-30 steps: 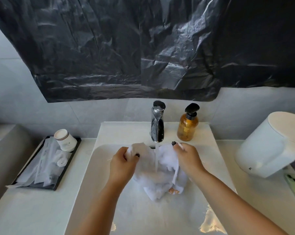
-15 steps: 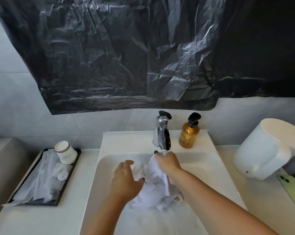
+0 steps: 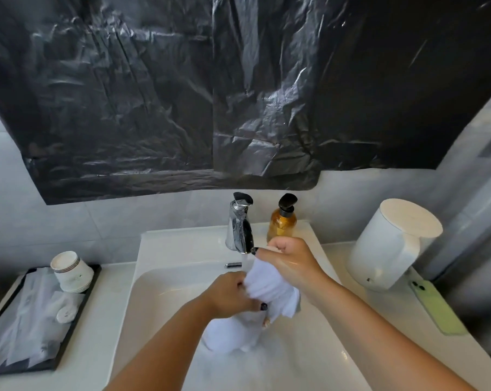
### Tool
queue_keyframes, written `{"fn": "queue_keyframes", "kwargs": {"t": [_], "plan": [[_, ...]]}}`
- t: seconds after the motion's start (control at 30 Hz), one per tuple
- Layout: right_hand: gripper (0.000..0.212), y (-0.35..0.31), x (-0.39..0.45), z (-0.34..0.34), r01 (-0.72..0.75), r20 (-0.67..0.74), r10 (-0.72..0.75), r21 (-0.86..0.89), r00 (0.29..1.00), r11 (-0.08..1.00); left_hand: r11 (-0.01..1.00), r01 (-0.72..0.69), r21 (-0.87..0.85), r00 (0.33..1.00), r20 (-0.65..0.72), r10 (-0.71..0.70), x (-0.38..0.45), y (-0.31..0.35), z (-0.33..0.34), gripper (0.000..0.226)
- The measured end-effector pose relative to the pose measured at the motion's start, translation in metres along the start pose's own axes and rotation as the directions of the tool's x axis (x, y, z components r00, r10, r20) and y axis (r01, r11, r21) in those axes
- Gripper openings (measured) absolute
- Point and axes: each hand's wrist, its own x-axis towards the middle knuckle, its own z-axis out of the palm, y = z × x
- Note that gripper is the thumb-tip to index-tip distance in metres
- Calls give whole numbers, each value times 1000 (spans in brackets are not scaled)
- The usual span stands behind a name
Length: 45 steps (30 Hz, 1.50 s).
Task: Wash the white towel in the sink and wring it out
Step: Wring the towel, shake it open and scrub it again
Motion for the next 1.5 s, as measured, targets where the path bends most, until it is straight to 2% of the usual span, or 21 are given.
{"fn": "queue_keyframes", "kwargs": {"t": [0.1, 0.13, 0.2, 0.27, 0.4, 0.47, 0.53, 0.67, 0.7, 0.77, 0.83, 0.93, 1.0, 1.07, 1.13, 1.2, 1.3, 1.43, 1.5], "plan": [[30, -10, -4, -1, 106, -9, -106, -20, 994, 994, 981, 25, 190, 994, 98, -44, 5, 12, -11, 27], [31, -14, -5, 0, 130, -22, -130, -12, 991, 991, 965, 39, 258, 990, 119, -72, 4, 17, -14, 33], [34, -21, -7, 4, 168, -44, -167, 1, 985, 986, 913, 51, 405, 989, 109, -103, -1, 19, -20, 51], [36, -27, -9, 8, 203, -63, -202, 14, 977, 979, 885, 89, 457, 987, 81, -142, -9, 14, -25, 52], [38, -39, -7, 12, 227, -104, -223, 29, 969, 973, 922, 198, 333, 957, 137, -256, -27, -5, -35, 58], [39, -49, -4, 15, 242, -99, -239, 19, 966, 970, 972, 184, 143, 967, 149, -205, -31, -7, -40, 48], [39, -60, -1, 16, 282, -75, -282, -11, 956, 959, 991, 128, -46, 987, 102, -123, -36, 2, -45, 35], [37, -85, 5, 9, 385, -119, -388, -46, 914, 922, 965, -2, -262, 999, -31, -7, -44, 15, -51, 45], [39, -92, 7, 4, 413, -148, -415, -49, 897, 909, 953, -51, -299, 997, -78, 29, -47, 18, -53, 53], [45, -103, 9, -11, 473, -175, -479, -73, 860, 878, 937, -156, -312, 979, -176, 104, -50, 24, -60, 69], [54, -113, 9, -28, 520, -125, -535, -133, 835, 844, 926, -258, -275, 946, -268, 184, -54, 37, -68, 72], [61, -120, 4, -52, 456, 6, -491, -379, 871, 805, 893, -404, -199, 860, -415, 297, -63, 60, -86, 57], [53, -120, -3, -63, 389, 100, -402, -539, 910, 747, 889, -439, -128, 813, -478, 333, -70, 73, -100, 38], [49, -114, -9, -69, 370, 208, -311, -626, 928, 687, 906, -419, -65, 821, -454, 347, -76, 79, -109, 34], [46, -105, -15, -72, 375, 266, -264, -671, 927, 640, 926, -377, -22, 853, -398, 338, -80, 75, -112, 42], [37, -101, -20, -74, 376, 246, -287, -681, 926, 628, 948, -312, 70, 873, -372, 314, -82, 68, -110, 52], [35, -104, -26, -75, 382, 197, -353, -705, 915, 598, 946, -217, 240, 890, -349, 293, -80, 50, -94, 53], [27, -102, -26, -73, 409, 162, -425, -694, 891, 592, 964, -85, 253, 944, -288, 160, -77, 18, -63, 43], [20, -96, -24, -67, 432, 163, -436, -634, 885, 641, 980, -109, 165, 951, -269, 152, -78, 14, -54, 30]]}}
